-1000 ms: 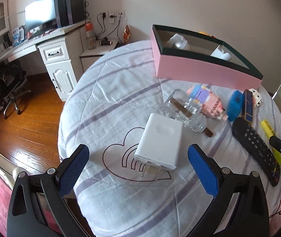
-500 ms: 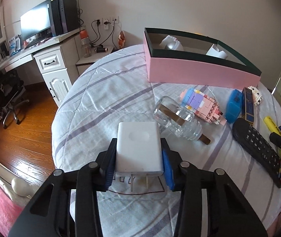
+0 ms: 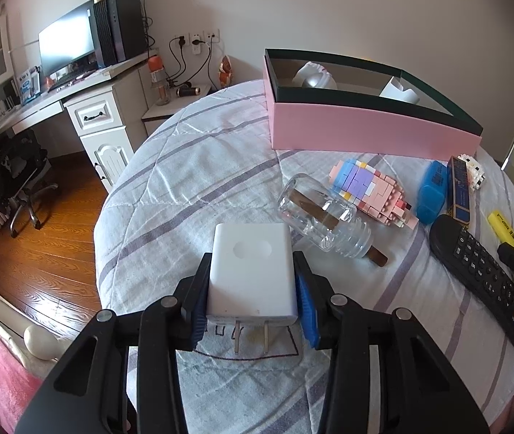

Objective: Organize rigid objects
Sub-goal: 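Grasp the white power bank with the left tool while the right tool grasps the yellow highlighter, then lift the power bank with the left tool while the right tool carries the highlighter over the box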

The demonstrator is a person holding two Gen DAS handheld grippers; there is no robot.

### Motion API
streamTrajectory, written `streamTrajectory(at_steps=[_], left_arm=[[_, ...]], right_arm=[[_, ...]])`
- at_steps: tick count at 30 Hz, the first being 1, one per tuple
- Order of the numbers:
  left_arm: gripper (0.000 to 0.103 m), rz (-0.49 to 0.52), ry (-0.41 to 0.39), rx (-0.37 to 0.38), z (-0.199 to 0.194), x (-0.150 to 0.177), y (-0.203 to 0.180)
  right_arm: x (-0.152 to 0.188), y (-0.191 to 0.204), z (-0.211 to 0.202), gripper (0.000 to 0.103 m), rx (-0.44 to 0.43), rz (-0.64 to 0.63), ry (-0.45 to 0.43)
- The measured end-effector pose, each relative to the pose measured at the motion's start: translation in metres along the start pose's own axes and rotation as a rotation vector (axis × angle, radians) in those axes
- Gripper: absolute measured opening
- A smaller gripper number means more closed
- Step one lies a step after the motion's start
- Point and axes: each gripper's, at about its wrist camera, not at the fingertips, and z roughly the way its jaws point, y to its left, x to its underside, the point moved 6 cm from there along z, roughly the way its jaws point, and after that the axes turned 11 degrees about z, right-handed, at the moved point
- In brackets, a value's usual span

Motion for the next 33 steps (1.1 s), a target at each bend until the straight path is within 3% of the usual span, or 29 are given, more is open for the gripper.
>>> streamTrajectory(at_steps=[4,6,7,18,33], left_arm=[[0.041,-0.004,-0.012,-0.006,-0.002,0.001,0.0],[0.04,0.001,-0.014,-0.009,-0.003,0.001,-0.001],[0.04,0.003,-0.013,-0.008,-0.004,0.002,-0.001],[0.04,0.009,-0.015,0.02,-0.017,0.004,-0.007],[0.04,0.037,-0.105,0.014,-0.065,-0.014,-0.015]], right_arm=[[-0.001,0.0,0.0,0.045,-0.005,-0.001,-0.002],[-0.001,-0.001,-0.003,0.029,-0.008,0.0,-0.018],[-0.001,-0.001,-0.004,0.027,-0.008,0.004,-0.023],[-0.002,-0.003,-0.017,0.027,-0.06,0.046,-0.024],[-0.023,0.007,-0.052,0.027,-0.129,0.068,-0.088]])
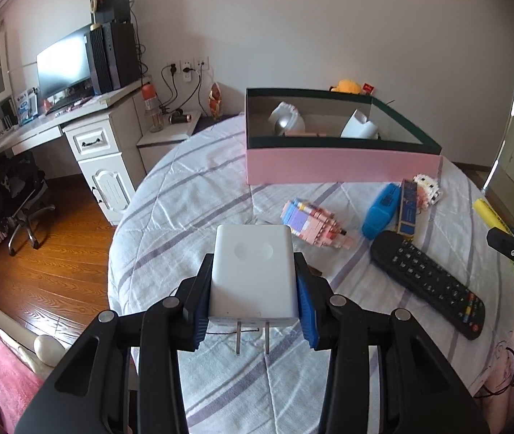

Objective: Organize rigid objects
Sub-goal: 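Lift the power bank with the left tool while the right tool carries the highlighter over the box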

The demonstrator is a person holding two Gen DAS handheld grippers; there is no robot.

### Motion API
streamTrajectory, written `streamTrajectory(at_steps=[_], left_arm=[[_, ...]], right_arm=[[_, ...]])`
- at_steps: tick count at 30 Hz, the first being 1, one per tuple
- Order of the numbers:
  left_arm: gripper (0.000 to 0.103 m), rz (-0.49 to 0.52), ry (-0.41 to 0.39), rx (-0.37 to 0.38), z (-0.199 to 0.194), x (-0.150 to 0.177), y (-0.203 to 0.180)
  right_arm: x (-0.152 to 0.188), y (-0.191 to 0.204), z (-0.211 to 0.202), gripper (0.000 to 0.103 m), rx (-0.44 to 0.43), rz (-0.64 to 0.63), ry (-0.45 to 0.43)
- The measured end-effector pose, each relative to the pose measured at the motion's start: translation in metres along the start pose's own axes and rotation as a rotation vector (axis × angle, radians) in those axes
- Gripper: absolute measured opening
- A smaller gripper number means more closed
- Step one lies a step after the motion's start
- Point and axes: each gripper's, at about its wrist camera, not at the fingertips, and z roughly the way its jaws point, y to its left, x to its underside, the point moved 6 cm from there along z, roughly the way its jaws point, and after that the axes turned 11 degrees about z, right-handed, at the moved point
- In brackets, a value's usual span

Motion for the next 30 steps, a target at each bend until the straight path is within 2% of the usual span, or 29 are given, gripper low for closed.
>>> streamTrajectory(at_steps=[7,14,18,23,30], left_arm=[[0.04,-0.002,-0.095,-0.006,-0.039,-0.031,-0.005],[0.04,0.014,-0.248,-0.036,-0.095,-0.076,-0.006],[0.04,0.02,-0.3,-0.042,-0.114,-0.098,-0.007],[0.04,0.042,-0.348,-0.044,-0.126,-0.121,-0.012],[0.041,0.109,-0.364,-0.072,-0.116,-0.147,-0.023]], right_arm=[[-0.019,0.018,-0.025,0.027,-0.044,-0.021,-0.056],[-0.05,0.041,-0.061,0.027,-0.1,-0.065,-0.158],[-0.069,0.052,-0.077,0.027,-0.114,-0.097,-0.209],[-0.087,0.061,-0.088,0.027,-0.125,-0.125,-0.25],[-0.11,0.068,-0.088,0.027,-0.124,-0.159,-0.286]])
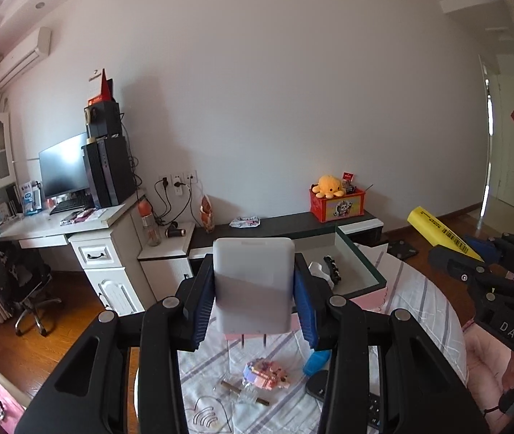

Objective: Organize rigid objects
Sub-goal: 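Lift the power bank with the left tool while the right tool carries the highlighter over the box, then open the left tool over the box while the right tool releases the highlighter inside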

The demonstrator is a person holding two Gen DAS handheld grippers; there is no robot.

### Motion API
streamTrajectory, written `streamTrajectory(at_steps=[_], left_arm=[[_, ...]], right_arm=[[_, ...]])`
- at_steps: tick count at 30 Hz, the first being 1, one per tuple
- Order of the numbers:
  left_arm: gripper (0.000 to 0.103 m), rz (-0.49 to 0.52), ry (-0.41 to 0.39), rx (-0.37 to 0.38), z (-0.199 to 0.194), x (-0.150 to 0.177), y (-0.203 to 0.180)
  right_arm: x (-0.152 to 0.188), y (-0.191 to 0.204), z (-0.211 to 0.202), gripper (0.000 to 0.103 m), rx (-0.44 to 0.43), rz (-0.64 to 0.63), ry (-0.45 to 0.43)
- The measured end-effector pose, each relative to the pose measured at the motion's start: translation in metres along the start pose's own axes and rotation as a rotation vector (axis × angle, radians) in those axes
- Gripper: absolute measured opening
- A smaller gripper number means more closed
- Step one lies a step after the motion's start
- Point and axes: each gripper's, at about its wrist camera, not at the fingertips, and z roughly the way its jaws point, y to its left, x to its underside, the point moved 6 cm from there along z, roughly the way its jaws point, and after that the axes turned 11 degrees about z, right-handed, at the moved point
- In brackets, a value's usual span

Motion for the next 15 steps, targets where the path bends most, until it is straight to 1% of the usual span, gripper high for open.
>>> streamTrajectory(at_steps=[7,10,15], left_arm=[[0.04,0.063,0.027,-0.017,0.042,-0.013,-0.007],[0.04,0.08,0.046,-0.024,0.064,-0.018,-0.009],[0.04,0.114,0.084,-0.002,0.111,-0.024,-0.011]], right_arm=[[-0.009,-0.006,0.028,0.027,0.01,-0.037,0.024],[-0.012,-0.012,0.047,0.027,0.023,-0.054,0.046],[-0.016,-0.027,0.088,0.027,0.03,-0.057,0.091]])
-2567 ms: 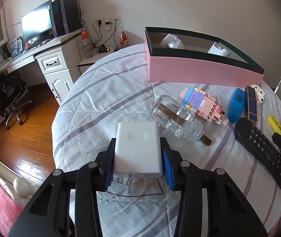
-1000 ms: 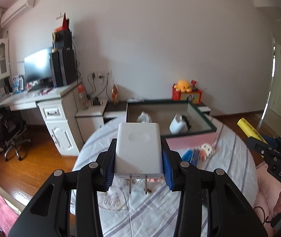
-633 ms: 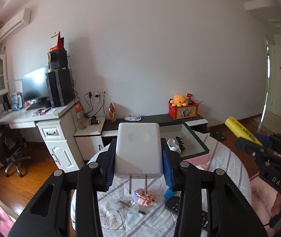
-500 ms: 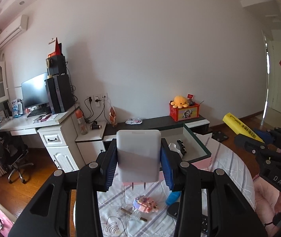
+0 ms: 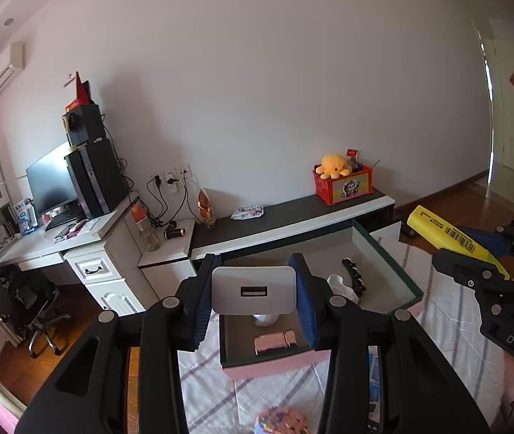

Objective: Organize rigid objects
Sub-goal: 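Open the left tool over the box while the right tool releases the highlighter inside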

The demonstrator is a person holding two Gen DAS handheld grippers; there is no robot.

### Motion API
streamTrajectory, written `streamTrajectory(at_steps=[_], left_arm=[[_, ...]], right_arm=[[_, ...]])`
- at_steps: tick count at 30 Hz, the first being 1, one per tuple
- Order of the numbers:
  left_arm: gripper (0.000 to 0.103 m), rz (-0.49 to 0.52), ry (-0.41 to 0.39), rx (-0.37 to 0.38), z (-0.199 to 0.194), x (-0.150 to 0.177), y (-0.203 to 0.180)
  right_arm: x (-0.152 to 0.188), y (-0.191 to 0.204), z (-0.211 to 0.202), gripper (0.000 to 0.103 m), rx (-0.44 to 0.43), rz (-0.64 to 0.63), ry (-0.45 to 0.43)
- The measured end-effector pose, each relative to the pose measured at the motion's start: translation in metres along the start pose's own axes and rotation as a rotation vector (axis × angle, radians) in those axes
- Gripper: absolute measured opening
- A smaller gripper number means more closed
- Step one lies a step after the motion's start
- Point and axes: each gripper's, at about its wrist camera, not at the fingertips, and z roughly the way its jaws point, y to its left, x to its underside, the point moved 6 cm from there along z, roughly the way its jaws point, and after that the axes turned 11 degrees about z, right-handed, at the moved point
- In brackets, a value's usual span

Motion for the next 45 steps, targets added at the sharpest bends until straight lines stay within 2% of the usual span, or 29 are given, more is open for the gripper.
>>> streamTrajectory(at_steps=[5,10,14,17,20,23,26,34,43,45], left_arm=[[0.04,0.031,0.06,0.028,0.055,-0.004,0.001],[0.04,0.047,0.172,0.082,0.124,0.007,-0.005],[0.04,0.059,0.273,0.144,0.174,0.021,-0.022],[0.04,0.092,0.315,0.144,0.199,0.027,-0.034],[0.041,0.096,0.344,0.175,0.216,0.03,-0.045],[0.041,0.134,0.347,0.156,0.223,0.026,-0.052],[0.041,0.136,0.36,0.184,0.227,0.027,-0.06],[0.041,0.139,0.383,0.2,0.232,0.037,-0.068],[0.043,0.133,0.309,0.172,0.205,0.02,-0.061],[0.047,0.113,0.288,0.173,0.193,0.015,-0.055]], right_arm=[[-0.007,-0.01,0.045,0.027,0.005,-0.017,0.055],[-0.012,-0.022,0.095,0.027,0.012,-0.014,0.118],[-0.004,-0.03,0.141,0.027,0.039,-0.027,0.199],[0.006,-0.037,0.169,0.027,0.059,-0.028,0.263],[0.018,-0.044,0.189,0.027,0.078,-0.024,0.331],[0.028,-0.048,0.202,0.027,0.083,-0.022,0.381],[0.037,-0.048,0.211,0.027,0.079,-0.025,0.419],[0.05,-0.046,0.221,0.027,0.052,-0.005,0.463],[0.038,-0.042,0.202,0.028,0.044,0.041,0.399],[0.034,-0.039,0.194,0.036,0.046,0.041,0.385]])
